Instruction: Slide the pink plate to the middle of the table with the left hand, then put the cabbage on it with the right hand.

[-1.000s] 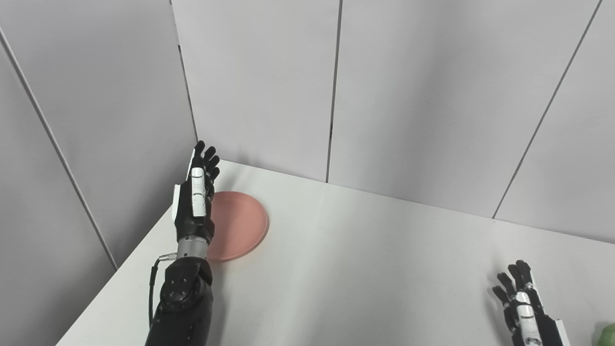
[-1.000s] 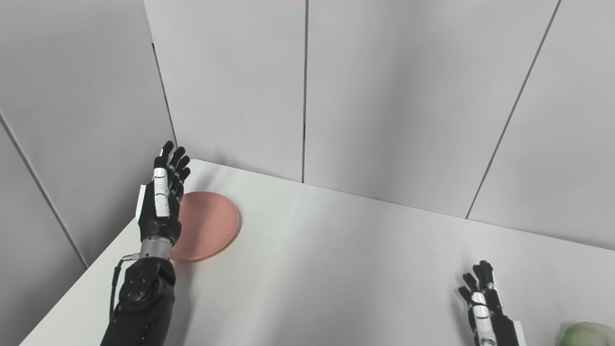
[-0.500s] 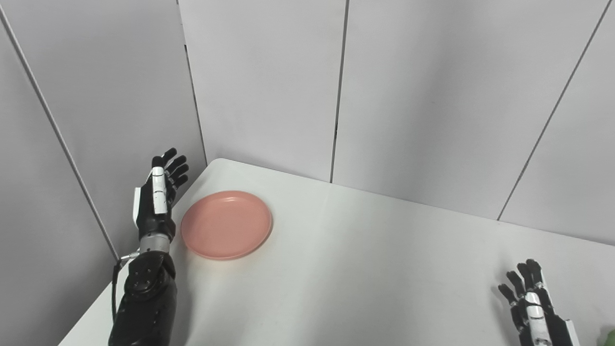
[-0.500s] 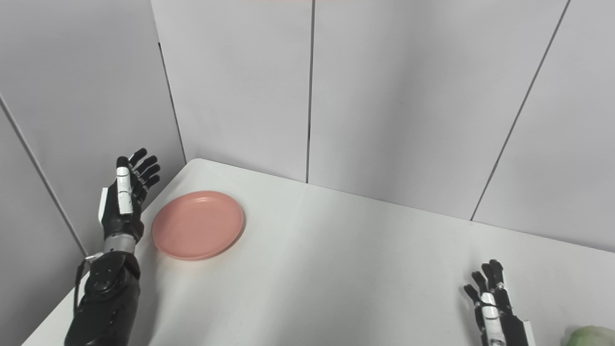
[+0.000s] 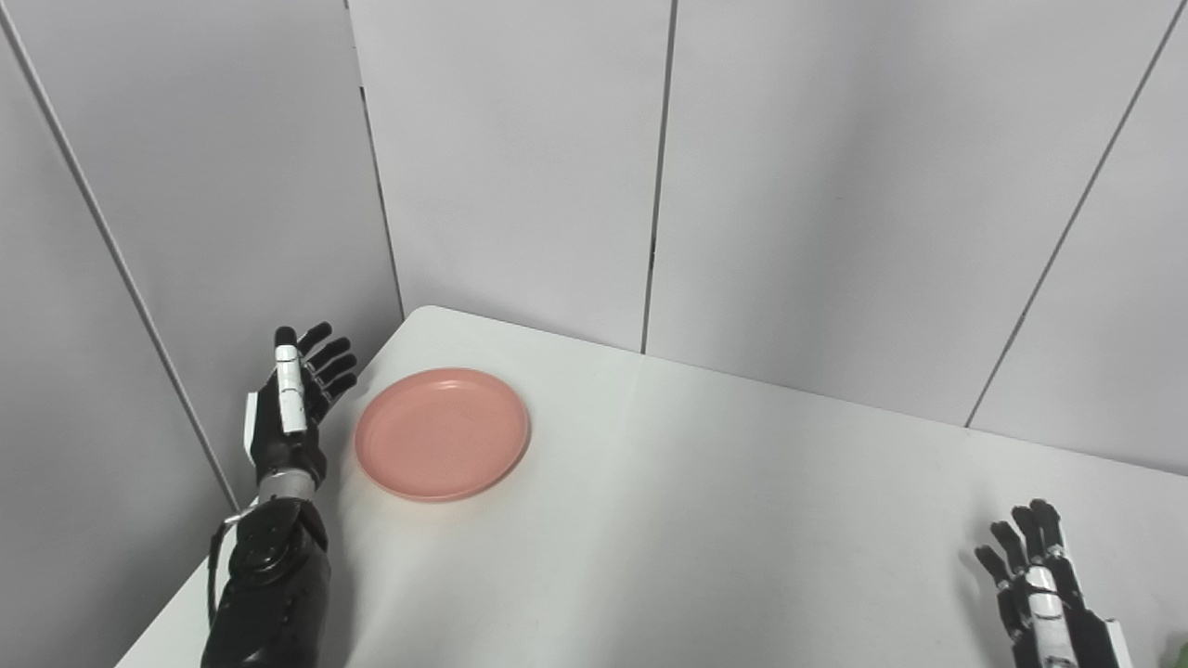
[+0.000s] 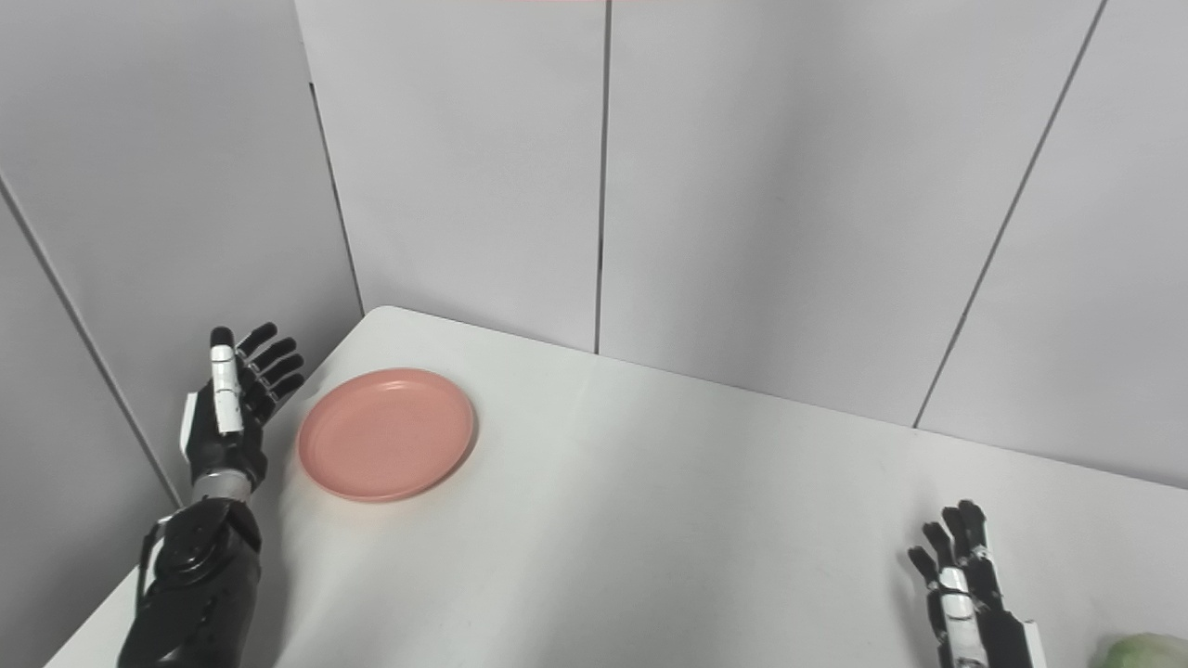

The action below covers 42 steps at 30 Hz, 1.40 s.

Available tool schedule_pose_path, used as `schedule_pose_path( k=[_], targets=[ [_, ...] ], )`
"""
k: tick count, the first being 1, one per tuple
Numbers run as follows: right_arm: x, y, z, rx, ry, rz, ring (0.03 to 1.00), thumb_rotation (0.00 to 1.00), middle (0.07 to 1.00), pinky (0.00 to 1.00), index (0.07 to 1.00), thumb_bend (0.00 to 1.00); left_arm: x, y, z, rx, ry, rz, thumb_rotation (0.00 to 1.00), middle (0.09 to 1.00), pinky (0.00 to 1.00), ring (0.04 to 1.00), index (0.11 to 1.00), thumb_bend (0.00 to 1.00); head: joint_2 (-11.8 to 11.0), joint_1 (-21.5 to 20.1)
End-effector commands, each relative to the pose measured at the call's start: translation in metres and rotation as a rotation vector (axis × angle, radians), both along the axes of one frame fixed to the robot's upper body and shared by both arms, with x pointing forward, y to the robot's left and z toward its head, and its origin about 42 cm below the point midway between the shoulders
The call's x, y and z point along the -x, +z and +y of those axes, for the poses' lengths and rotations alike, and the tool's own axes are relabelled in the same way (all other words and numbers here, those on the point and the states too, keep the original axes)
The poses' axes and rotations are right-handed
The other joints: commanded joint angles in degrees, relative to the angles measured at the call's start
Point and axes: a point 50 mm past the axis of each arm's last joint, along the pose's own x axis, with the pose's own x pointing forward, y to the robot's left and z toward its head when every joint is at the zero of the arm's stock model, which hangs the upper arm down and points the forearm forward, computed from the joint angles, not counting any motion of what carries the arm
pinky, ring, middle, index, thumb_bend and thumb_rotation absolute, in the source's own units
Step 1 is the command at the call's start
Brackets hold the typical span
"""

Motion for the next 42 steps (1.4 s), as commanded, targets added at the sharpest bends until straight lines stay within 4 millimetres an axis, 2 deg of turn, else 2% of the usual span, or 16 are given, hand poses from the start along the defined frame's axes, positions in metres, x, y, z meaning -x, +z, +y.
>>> schedule_pose_path(
  k=[1,9,14,19,22,26,31,36,40,42],
  targets=[
    [0.005,-0.006,-0.001,0.000,-0.001,0.001,0.959,0.80,0.984,0.93,0.991,0.70,-0.017,0.027,-0.006,-0.048,-0.041,-0.093,0.95,0.738,0.71,0.737,0.739,0.79,0.01,-0.07],
    [0.002,-0.006,-0.005,-0.037,0.015,0.000,0.966,0.75,0.980,0.96,0.984,0.72,-0.022,0.017,-0.022,-0.040,-0.049,-0.048,0.95,0.735,0.74,0.739,0.741,0.78,-0.68,0.70],
    [0.003,-0.007,-0.006,0.025,-0.011,0.008,0.949,0.80,0.973,0.94,0.979,0.76,-0.024,0.011,-0.031,-0.069,-0.077,-0.026,0.94,0.745,0.75,0.746,0.746,0.79,-0.58,1.11],
    [0.003,-0.006,-0.006,-0.010,-0.002,0.003,0.948,0.77,0.965,0.96,0.968,0.76,-0.027,0.005,-0.042,-0.097,-0.098,-0.012,0.92,0.756,0.77,0.766,0.753,0.84,-0.45,1.82],
    [0.004,-0.005,-0.007,-0.016,0.002,0.003,0.948,0.77,0.965,0.96,0.970,0.76,-0.028,0.002,-0.047,-0.099,-0.104,-0.009,0.93,0.766,0.79,0.780,0.761,0.82,-0.45,1.82],
    [0.005,-0.004,-0.008,-0.012,-0.005,0.001,0.945,0.77,0.959,0.97,0.959,0.74,-0.029,0.001,-0.051,-0.087,-0.123,-0.010,0.94,0.780,0.81,0.798,0.774,0.81,0.26,2.22],
    [0.006,-0.002,-0.007,-0.019,0.001,-0.005,0.949,0.77,0.966,0.96,0.967,0.74,-0.030,0.004,-0.060,-0.045,-0.170,-0.008,0.93,0.763,0.79,0.783,0.760,0.80,1.09,1.22],
    [0.007,0.001,-0.003,-0.032,-0.001,-0.004,0.977,0.76,0.984,1.00,0.974,0.77,-0.032,0.003,-0.077,0.002,-0.246,-0.015,0.93,0.770,0.79,0.788,0.767,0.81,2.67,-0.60],
    [0.008,0.004,-0.001,-0.036,0.007,-0.014,0.999,0.75,0.999,1.00,0.993,0.75,-0.034,0.003,-0.094,0.012,-0.295,-0.026,0.95,0.769,0.79,0.786,0.758,0.79,3.82,-2.31],
    [0.008,0.006,0.000,-0.020,0.003,-0.016,1.000,0.78,1.000,1.00,0.999,0.73,-0.035,0.003,-0.102,0.026,-0.327,-0.025,0.95,0.767,0.79,0.787,0.754,0.79,4.31,-3.26]
  ],
)
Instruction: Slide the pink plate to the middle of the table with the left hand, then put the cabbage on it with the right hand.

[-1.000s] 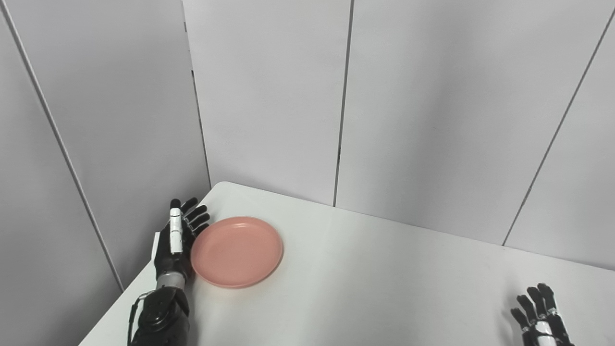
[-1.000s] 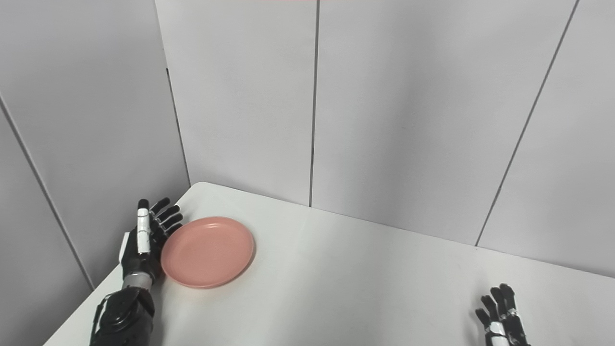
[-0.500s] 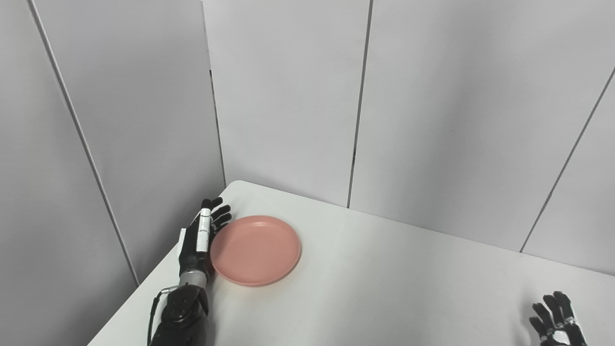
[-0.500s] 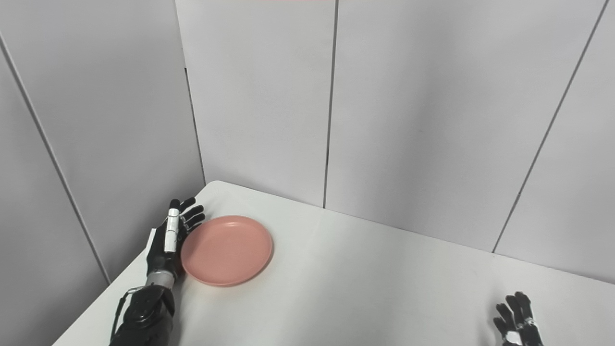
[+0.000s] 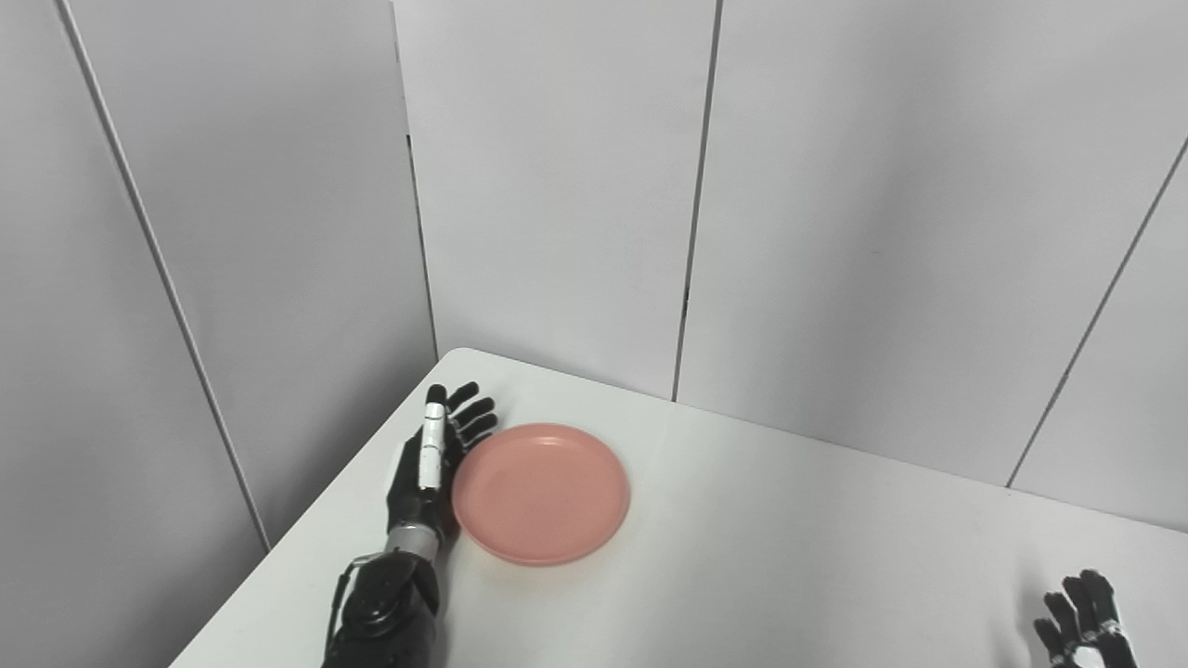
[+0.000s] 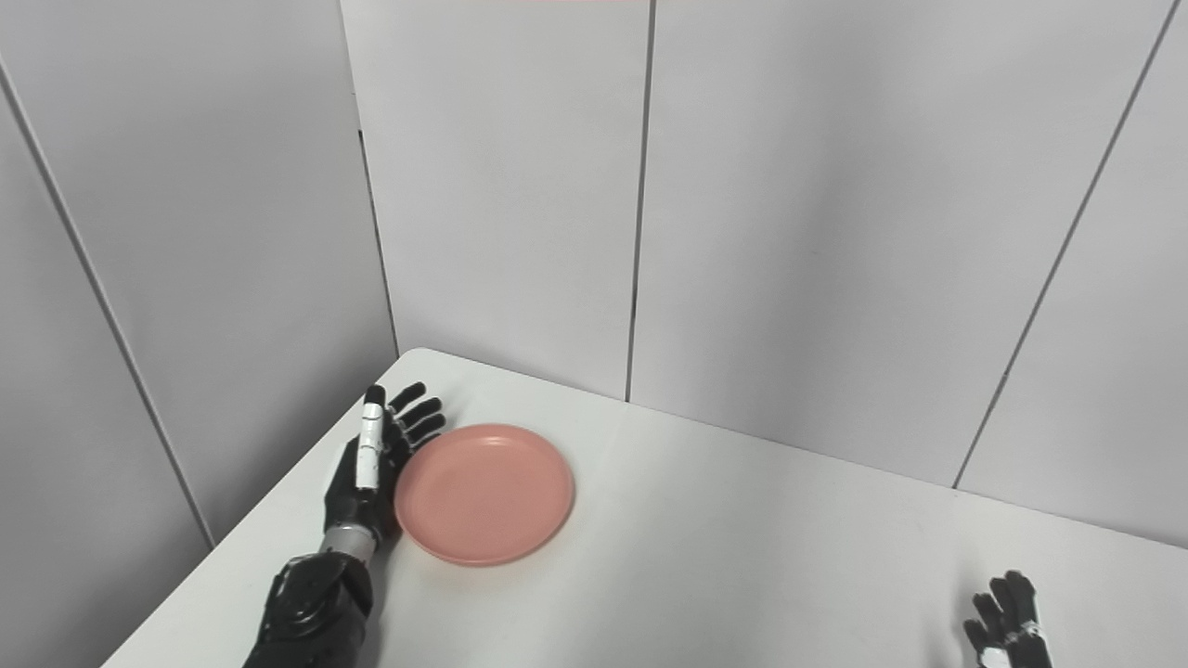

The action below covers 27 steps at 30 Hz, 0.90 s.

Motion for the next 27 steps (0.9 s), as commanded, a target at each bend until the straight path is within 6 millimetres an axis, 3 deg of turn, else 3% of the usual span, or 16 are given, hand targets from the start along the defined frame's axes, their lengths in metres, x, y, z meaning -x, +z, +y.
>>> schedule_pose_path(
  k=[1,6,9,12,17,27],
  targets=[
    [0.002,0.005,0.003,0.007,0.007,-0.015,1.000,0.79,1.000,1.00,1.000,0.72,-0.009,0.015,-0.011,0.007,-0.055,-0.033,0.94,0.766,0.79,0.783,0.754,0.79,0.01,-0.02],
    [0.005,0.009,0.007,0.030,-0.008,-0.019,1.000,0.81,1.000,1.00,1.000,0.67,-0.006,0.017,-0.033,0.006,-0.142,-0.024,0.92,0.774,0.79,0.789,0.763,0.79,1.61,-2.66],
    [0.008,0.013,0.008,0.030,-0.005,-0.003,1.000,0.86,1.000,1.00,1.000,0.55,-0.003,0.019,-0.044,0.004,-0.166,-0.016,0.92,0.768,0.78,0.780,0.756,0.78,2.60,-3.67],
    [0.010,0.014,0.007,0.045,-0.011,0.007,1.000,0.85,1.000,1.00,1.000,0.53,0.001,0.024,-0.053,-0.007,-0.190,-0.010,0.92,0.766,0.77,0.775,0.755,0.77,4.19,-5.69],
    [0.010,0.014,0.006,0.072,-0.023,-0.006,0.989,0.81,0.996,1.00,1.000,0.54,0.006,0.026,-0.065,-0.066,-0.252,0.025,0.94,0.777,0.81,0.796,0.764,0.77,5.75,-8.15],
    [0.006,0.015,0.017,0.059,-0.019,-0.019,0.959,0.75,0.960,1.00,0.994,0.70,0.023,0.026,-0.101,-0.137,-0.421,0.056,0.95,0.779,0.83,0.804,0.775,0.75,8.77,-16.30]
  ],
)
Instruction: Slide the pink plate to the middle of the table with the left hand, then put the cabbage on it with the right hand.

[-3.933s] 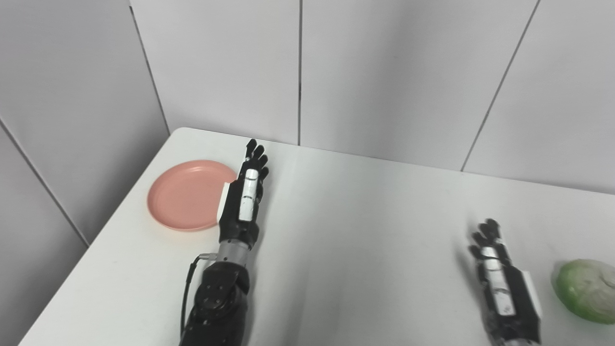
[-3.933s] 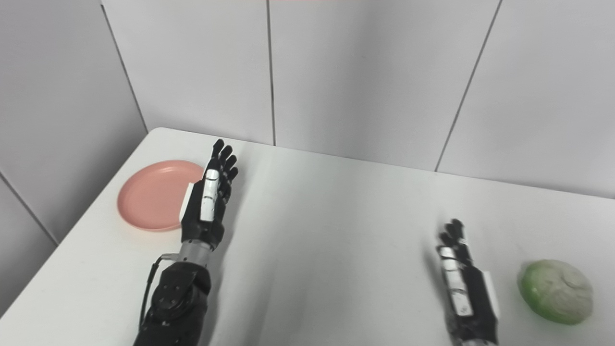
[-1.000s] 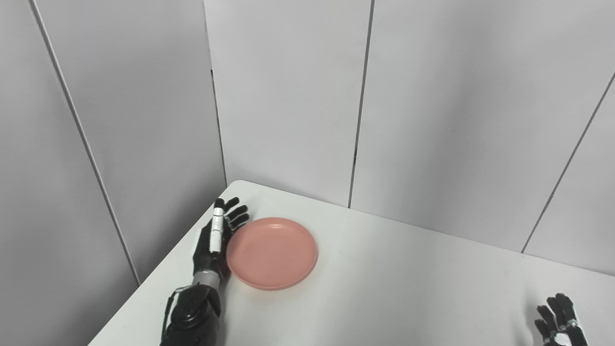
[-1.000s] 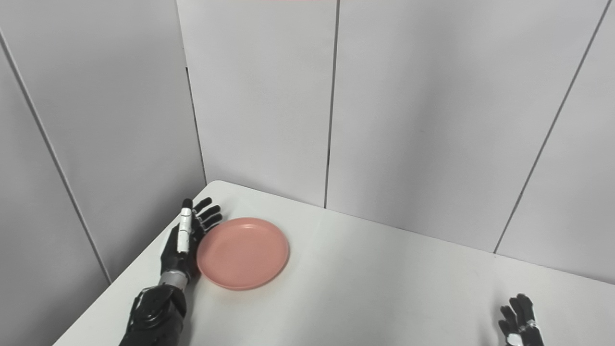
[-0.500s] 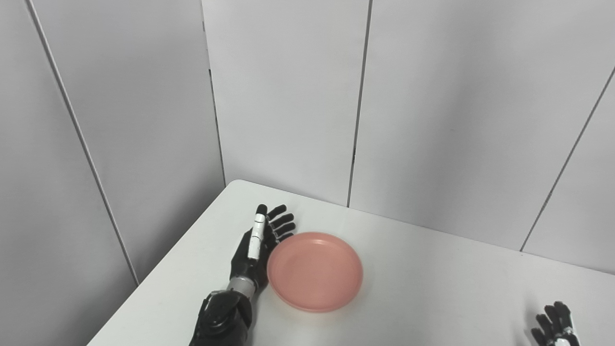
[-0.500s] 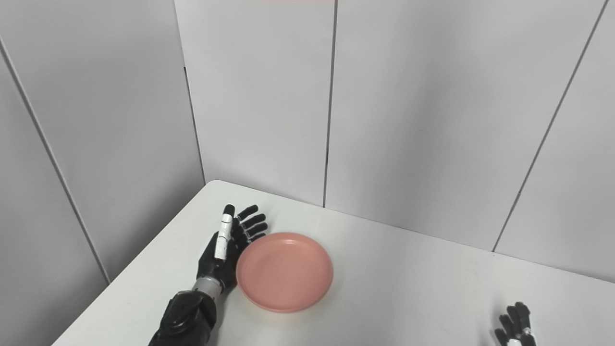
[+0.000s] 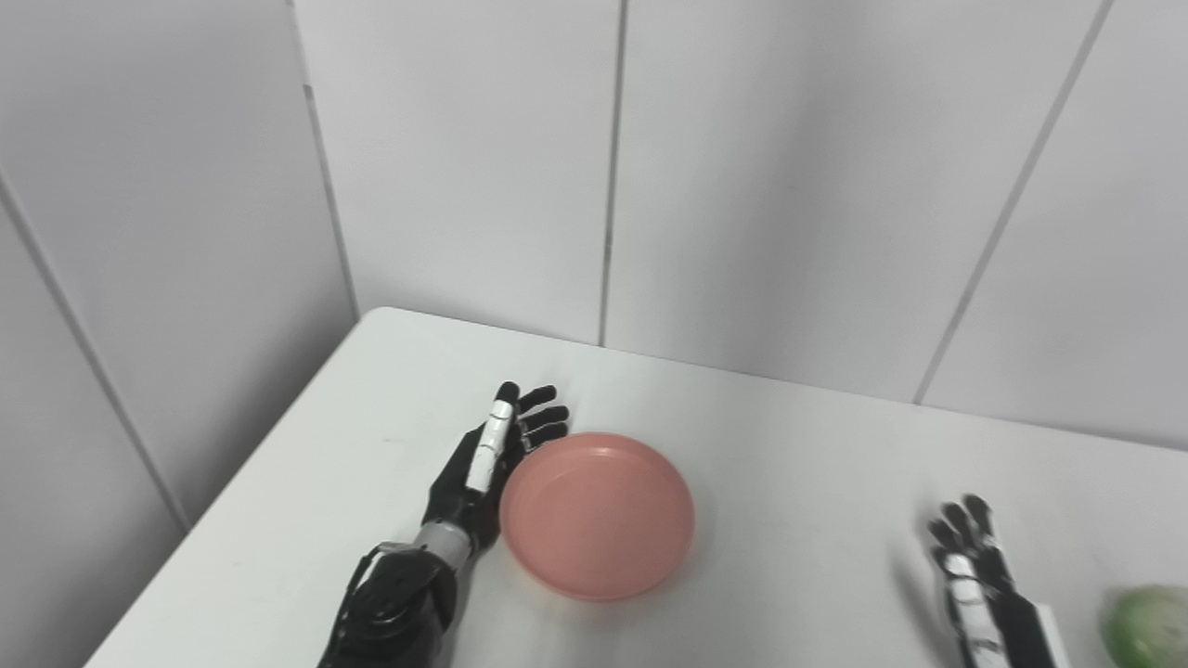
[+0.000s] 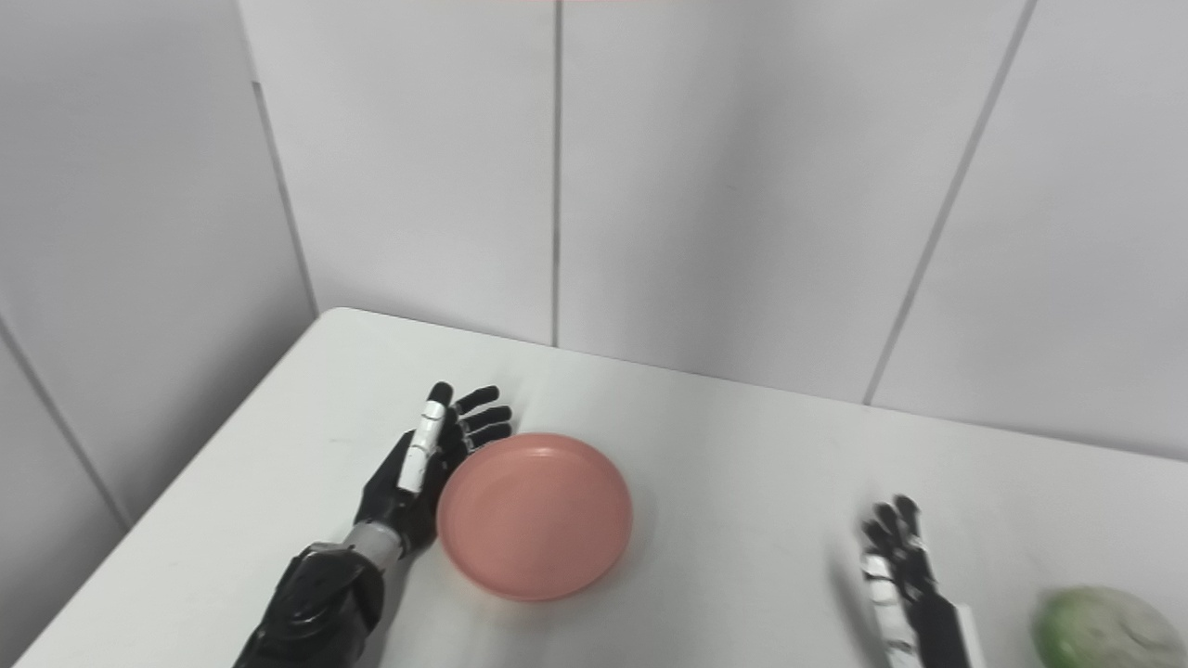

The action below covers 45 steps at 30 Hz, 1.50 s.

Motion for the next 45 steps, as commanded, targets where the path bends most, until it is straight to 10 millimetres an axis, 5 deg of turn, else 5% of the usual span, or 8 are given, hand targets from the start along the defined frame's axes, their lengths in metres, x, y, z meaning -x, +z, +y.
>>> schedule_pose_path(
  k=[1,14,22,37,45],
  targets=[
    [-0.008,0.017,0.009,-0.023,0.012,-0.086,0.959,0.75,0.960,1.00,0.994,0.70,-0.001,0.012,-0.009,-0.021,-0.057,-0.040,0.95,0.779,0.83,0.804,0.775,0.75,0.86,-1.01],
    [-0.007,0.038,0.030,-0.011,-0.006,-0.101,0.951,0.73,0.954,0.99,0.986,0.67,0.011,0.007,-0.030,-0.024,-0.157,-0.062,0.94,0.786,0.80,0.806,0.774,0.77,5.64,-9.58],
    [-0.005,0.045,0.046,0.033,-0.033,-0.119,0.946,0.77,0.954,0.93,0.992,0.63,0.025,0.000,-0.049,-0.009,-0.208,-0.062,0.93,0.824,0.88,0.854,0.818,0.80,6.06,-15.36],
    [-0.004,0.049,0.049,0.053,-0.042,-0.123,0.943,0.81,0.955,0.92,0.986,0.62,0.061,-0.010,-0.093,0.078,-0.174,-0.116,0.91,0.985,1.00,0.993,0.983,0.73,6.70,-13.66],
    [-0.003,0.047,0.045,0.049,-0.040,-0.120,0.934,0.79,0.946,0.92,0.975,0.62,0.068,-0.012,-0.106,0.122,-0.164,-0.124,0.87,1.000,1.00,1.000,0.994,0.70,6.55,-12.74]
  ],
)
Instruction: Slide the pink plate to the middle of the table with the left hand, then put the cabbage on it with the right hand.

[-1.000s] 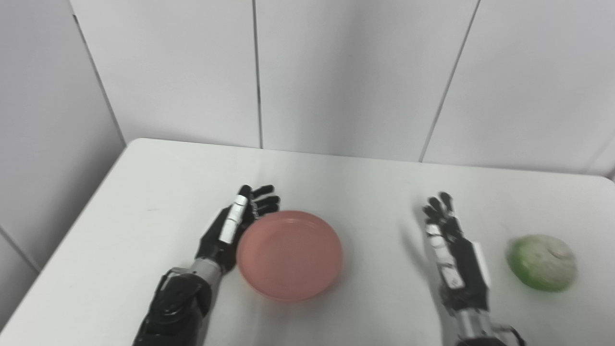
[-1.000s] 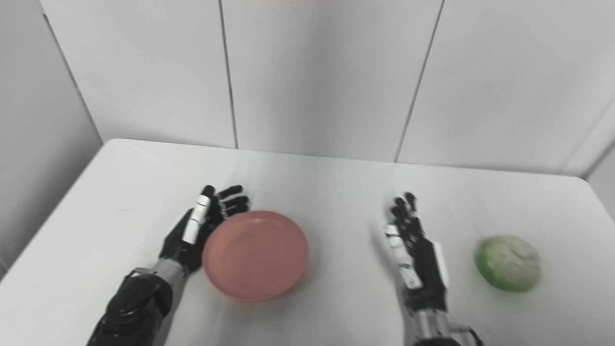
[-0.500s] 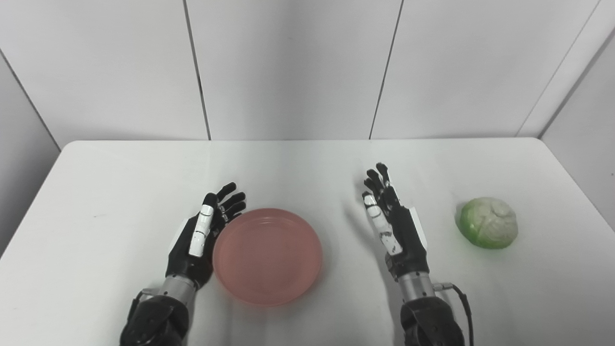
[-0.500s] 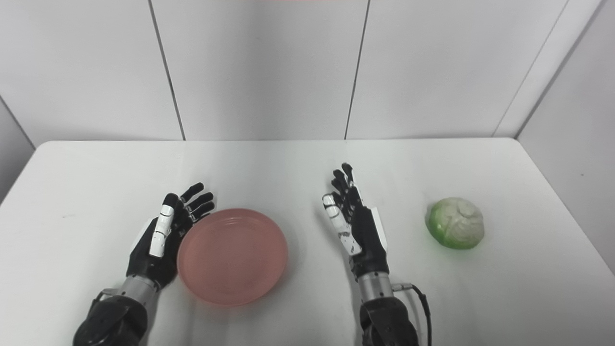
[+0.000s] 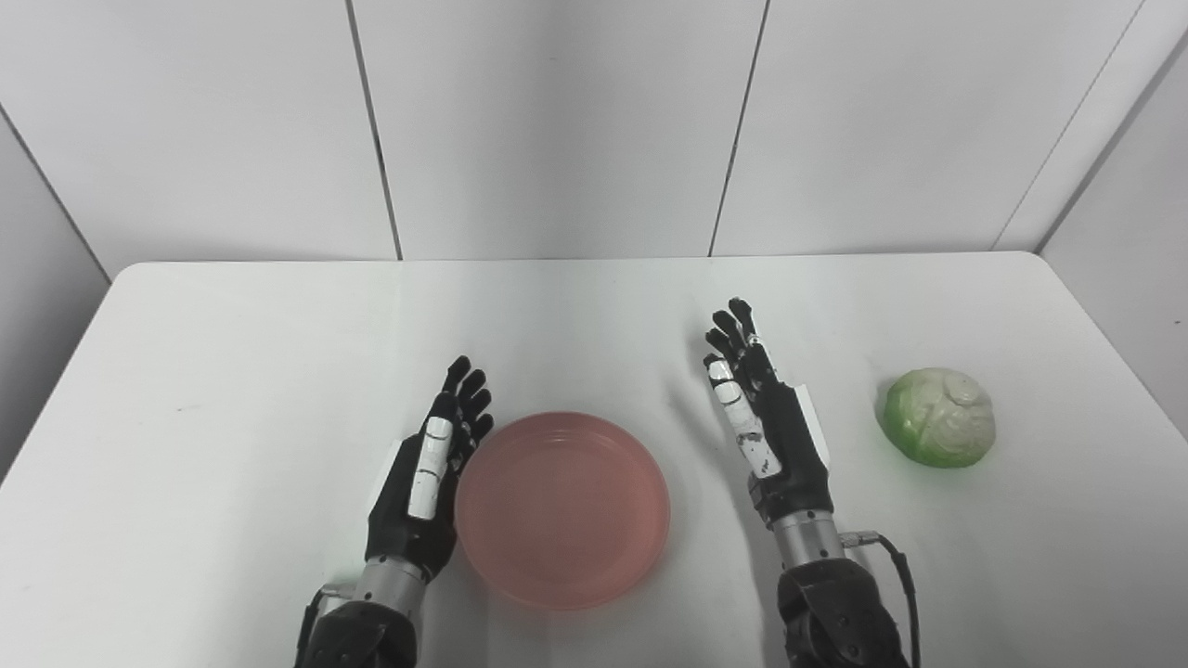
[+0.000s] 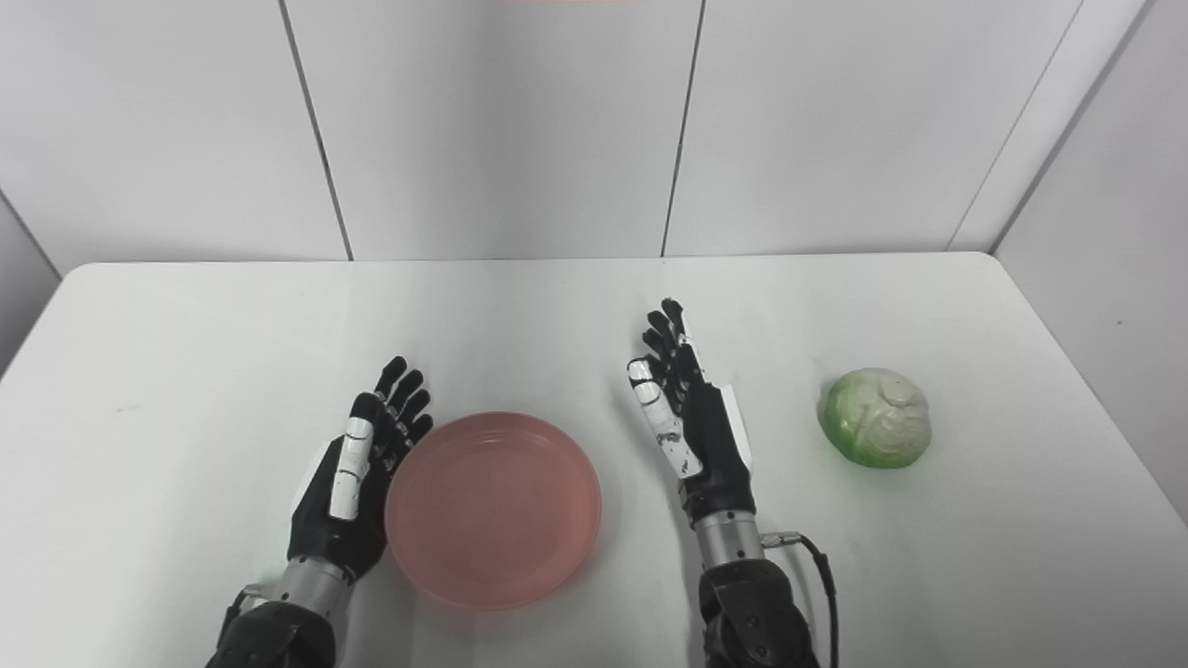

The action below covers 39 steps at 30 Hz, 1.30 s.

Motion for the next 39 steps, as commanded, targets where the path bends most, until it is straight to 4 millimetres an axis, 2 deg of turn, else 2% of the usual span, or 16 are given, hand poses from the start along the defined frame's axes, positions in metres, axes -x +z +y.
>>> schedule_pose_path(
  k=[1,6,11,16,17,20,23,24,26,27,29,31,33,35,37,39],
  targets=[
    [-0.002,0.015,-0.001,-0.004,0.013,-0.060,0.937,0.79,0.949,0.92,0.979,0.61,0.000,0.009,-0.010,0.017,0.002,-0.057,0.87,1.000,1.00,1.000,0.996,0.69,-0.06,0.37],
    [-0.007,0.018,-0.011,0.005,0.027,-0.092,0.947,0.77,0.962,0.98,0.992,0.63,0.001,0.010,-0.017,0.013,0.008,-0.056,0.88,1.000,1.00,1.000,1.000,0.68,-0.33,0.39],
    [-0.017,0.032,-0.040,0.147,-0.051,-0.122,0.913,0.79,0.927,0.96,0.953,0.69,-0.001,0.005,-0.012,-0.033,0.029,-0.060,0.92,1.000,1.00,1.000,1.000,0.69,-0.90,-0.23],
    [-0.026,0.042,-0.068,0.270,-0.099,-0.150,0.898,0.71,0.905,0.93,0.933,0.70,-0.001,0.003,-0.007,-0.051,0.034,-0.057,0.92,1.000,1.00,1.000,1.000,0.72,-0.90,-0.23],
    [-0.028,0.046,-0.080,0.308,-0.122,-0.146,0.899,0.70,0.905,0.92,0.933,0.71,-0.001,0.002,-0.006,-0.056,0.035,-0.060,0.92,1.000,1.00,1.000,1.000,0.72,-1.38,-2.24],
    [-0.029,0.057,-0.102,0.395,-0.183,-0.115,0.898,0.63,0.904,0.88,0.928,0.77,-0.002,0.001,-0.002,-0.075,0.030,-0.064,0.94,1.000,1.00,1.000,1.000,0.73,-1.49,-2.82],
    [-0.028,0.068,-0.118,0.481,-0.235,-0.111,0.901,0.58,0.904,0.88,0.939,0.75,-0.003,0.002,0.002,-0.071,0.039,-0.066,0.94,1.000,1.00,1.000,1.000,0.72,-1.73,-4.55],
    [-0.028,0.072,-0.122,0.507,-0.249,-0.114,0.908,0.57,0.910,0.89,0.942,0.76,-0.003,0.002,0.004,-0.066,0.042,-0.064,0.94,1.000,1.00,1.000,1.000,0.71,-1.90,-6.36],
    [-0.027,0.078,-0.126,0.541,-0.272,-0.115,0.929,0.55,0.929,0.91,0.943,0.78,-0.004,0.003,0.008,-0.058,0.045,-0.062,0.94,1.000,1.00,1.000,1.000,0.71,-1.90,-6.36],
    [-0.026,0.083,-0.128,0.583,-0.300,-0.091,0.930,0.55,0.931,0.91,0.943,0.78,-0.005,0.002,0.010,-0.059,0.046,-0.062,0.94,1.000,1.00,1.000,1.000,0.71,-2.48,-7.90],
    [-0.023,0.092,-0.131,0.649,-0.344,-0.042,0.932,0.50,0.946,0.87,0.930,0.77,-0.006,0.000,0.016,-0.070,0.046,-0.067,0.93,1.000,1.00,1.000,1.000,0.71,-3.01,-9.37],
    [-0.020,0.102,-0.134,0.707,-0.364,0.003,0.884,0.43,0.956,0.76,0.933,0.74,-0.005,-0.003,0.022,-0.087,0.051,-0.065,0.94,1.000,1.00,1.000,1.000,0.70,-3.37,-11.04],
    [-0.018,0.107,-0.136,0.742,-0.372,0.028,0.868,0.39,0.947,0.72,0.930,0.77,-0.005,-0.006,0.027,-0.089,0.051,-0.054,0.93,1.000,1.00,1.000,1.000,0.72,-3.59,-12.45],
    [-0.017,0.111,-0.137,0.786,-0.393,0.049,0.886,0.38,0.938,0.74,0.922,0.80,-0.005,-0.007,0.031,-0.079,0.047,-0.044,0.92,1.000,1.00,1.000,1.000,0.73,-4.11,-13.80],
    [-0.017,0.114,-0.140,0.833,-0.422,0.065,0.936,0.39,0.948,0.82,0.903,0.87,-0.006,-0.007,0.036,-0.075,0.045,-0.041,0.88,1.000,1.00,1.000,1.000,0.76,-4.77,-15.19],
    [-0.017,0.116,-0.143,0.879,-0.441,0.077,0.962,0.35,0.958,0.86,0.900,0.90,-0.005,-0.008,0.041,-0.080,0.043,-0.044,0.87,1.000,1.00,1.000,1.000,0.77,-5.08,-16.17]
  ],
)
